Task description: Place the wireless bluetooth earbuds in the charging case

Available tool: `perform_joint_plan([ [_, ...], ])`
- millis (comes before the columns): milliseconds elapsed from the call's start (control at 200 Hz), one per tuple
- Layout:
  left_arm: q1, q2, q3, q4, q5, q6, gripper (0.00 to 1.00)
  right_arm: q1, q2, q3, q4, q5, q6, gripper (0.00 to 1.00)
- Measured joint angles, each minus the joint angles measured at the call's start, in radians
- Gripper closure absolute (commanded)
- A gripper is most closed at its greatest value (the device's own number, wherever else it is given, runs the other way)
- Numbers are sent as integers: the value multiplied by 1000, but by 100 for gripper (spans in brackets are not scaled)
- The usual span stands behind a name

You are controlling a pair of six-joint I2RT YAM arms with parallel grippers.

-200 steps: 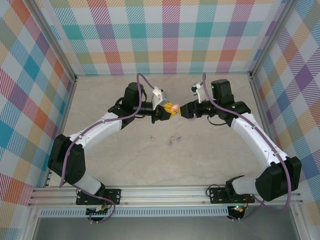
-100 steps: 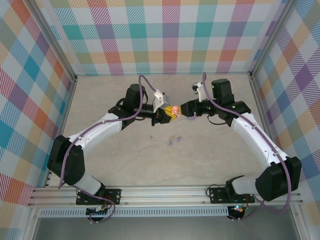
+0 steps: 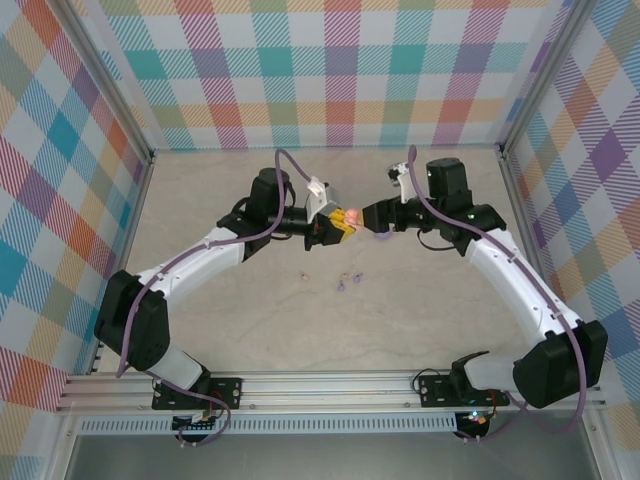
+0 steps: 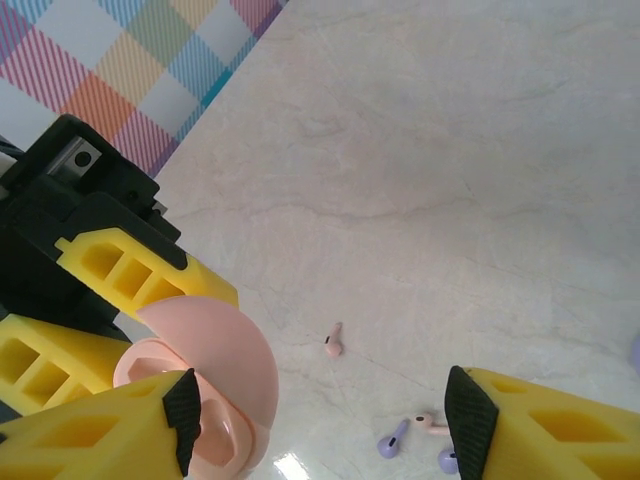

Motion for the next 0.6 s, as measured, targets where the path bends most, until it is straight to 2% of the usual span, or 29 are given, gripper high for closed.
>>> perform_joint_plan([
  [265, 1, -23, -122, 123, -30, -97, 90, 0, -50, -63, -7, 85, 39, 31],
  [600, 1, -154, -246, 211, -82, -198, 84, 0, -27, -176, -27, 129, 94, 32],
])
